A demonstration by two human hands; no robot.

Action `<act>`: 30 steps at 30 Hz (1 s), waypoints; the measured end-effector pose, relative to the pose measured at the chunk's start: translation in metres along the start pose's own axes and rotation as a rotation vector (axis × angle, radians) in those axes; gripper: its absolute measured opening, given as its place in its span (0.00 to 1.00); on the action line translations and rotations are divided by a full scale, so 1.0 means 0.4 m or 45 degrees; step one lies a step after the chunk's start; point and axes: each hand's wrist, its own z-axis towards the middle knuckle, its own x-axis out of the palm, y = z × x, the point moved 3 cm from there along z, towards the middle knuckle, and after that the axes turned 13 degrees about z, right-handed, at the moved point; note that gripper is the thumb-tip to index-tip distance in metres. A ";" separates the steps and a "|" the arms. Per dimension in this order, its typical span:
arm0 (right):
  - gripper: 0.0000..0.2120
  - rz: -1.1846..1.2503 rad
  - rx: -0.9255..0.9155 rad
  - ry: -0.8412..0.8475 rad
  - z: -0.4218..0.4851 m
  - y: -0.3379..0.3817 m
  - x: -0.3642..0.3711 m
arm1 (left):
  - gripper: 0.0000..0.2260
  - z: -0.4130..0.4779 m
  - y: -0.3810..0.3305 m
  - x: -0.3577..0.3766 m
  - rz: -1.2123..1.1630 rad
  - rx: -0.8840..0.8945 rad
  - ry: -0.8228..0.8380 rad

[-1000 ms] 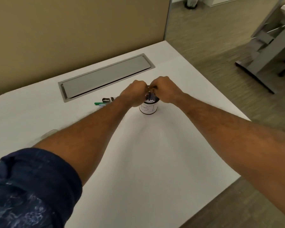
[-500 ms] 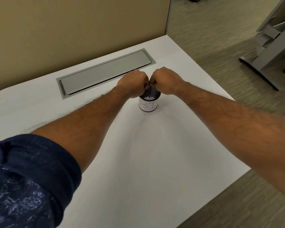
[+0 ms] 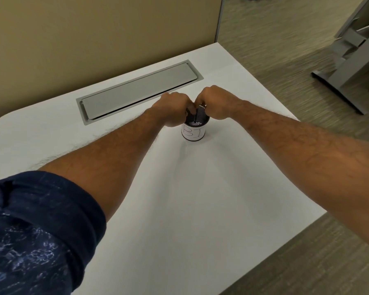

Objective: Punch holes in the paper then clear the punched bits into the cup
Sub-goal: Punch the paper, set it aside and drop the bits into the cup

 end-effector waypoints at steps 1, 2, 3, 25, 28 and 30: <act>0.24 0.033 0.002 -0.001 -0.002 -0.002 -0.001 | 0.19 -0.005 0.003 -0.001 -0.009 0.012 0.004; 0.25 0.080 0.005 -0.009 -0.004 -0.004 -0.004 | 0.21 -0.008 0.010 -0.003 -0.053 0.000 -0.003; 0.24 0.132 0.018 -0.015 -0.005 -0.007 -0.008 | 0.21 -0.012 0.017 -0.005 -0.136 -0.030 -0.005; 0.19 2.102 0.431 -0.144 -0.179 0.093 0.135 | 0.15 -0.435 0.107 0.070 -1.029 -0.495 -0.154; 0.25 2.297 0.450 -0.040 -0.221 0.139 0.203 | 0.16 -0.561 0.117 0.119 -1.109 -0.585 -0.176; 0.26 2.332 0.482 0.025 -0.252 0.175 0.256 | 0.18 -0.642 0.123 0.153 -1.143 -0.619 -0.151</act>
